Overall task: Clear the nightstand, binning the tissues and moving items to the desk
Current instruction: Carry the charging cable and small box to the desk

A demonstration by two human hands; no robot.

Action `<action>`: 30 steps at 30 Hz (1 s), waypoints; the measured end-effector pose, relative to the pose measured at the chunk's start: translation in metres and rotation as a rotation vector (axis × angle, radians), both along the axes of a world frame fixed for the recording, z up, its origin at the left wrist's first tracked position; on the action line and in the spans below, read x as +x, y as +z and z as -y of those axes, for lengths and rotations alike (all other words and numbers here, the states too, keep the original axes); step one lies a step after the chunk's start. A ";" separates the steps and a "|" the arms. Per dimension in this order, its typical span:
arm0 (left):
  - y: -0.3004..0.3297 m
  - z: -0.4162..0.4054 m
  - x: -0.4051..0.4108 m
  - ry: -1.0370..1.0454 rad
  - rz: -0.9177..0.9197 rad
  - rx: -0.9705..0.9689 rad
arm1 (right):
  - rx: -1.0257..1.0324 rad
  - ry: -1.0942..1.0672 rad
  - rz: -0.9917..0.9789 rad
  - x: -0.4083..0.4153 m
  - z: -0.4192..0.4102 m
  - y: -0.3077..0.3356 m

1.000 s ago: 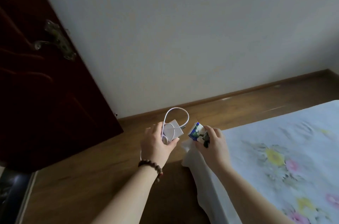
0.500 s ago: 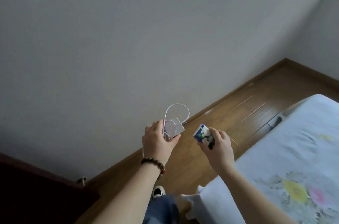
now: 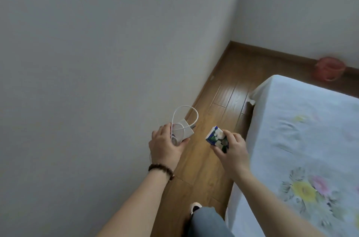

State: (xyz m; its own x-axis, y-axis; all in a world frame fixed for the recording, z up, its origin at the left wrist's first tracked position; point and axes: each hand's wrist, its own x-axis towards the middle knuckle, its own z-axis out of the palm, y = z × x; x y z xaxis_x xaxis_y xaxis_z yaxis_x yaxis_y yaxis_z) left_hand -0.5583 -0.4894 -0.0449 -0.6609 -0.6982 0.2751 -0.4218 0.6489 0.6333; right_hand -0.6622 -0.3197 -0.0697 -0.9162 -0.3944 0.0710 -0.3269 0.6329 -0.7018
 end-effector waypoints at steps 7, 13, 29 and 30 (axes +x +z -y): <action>-0.024 0.030 -0.156 -0.188 0.026 0.046 | 0.008 -0.168 0.028 -0.134 0.008 -0.014; -0.022 0.045 -0.348 -0.296 0.026 0.028 | 0.009 -0.291 -0.009 -0.298 0.013 -0.007; -0.007 0.074 -0.699 -0.506 0.055 0.035 | 0.055 -0.486 -0.023 -0.606 0.026 0.007; -0.010 0.077 -0.723 -0.522 0.058 0.034 | 0.062 -0.497 -0.017 -0.627 0.031 0.003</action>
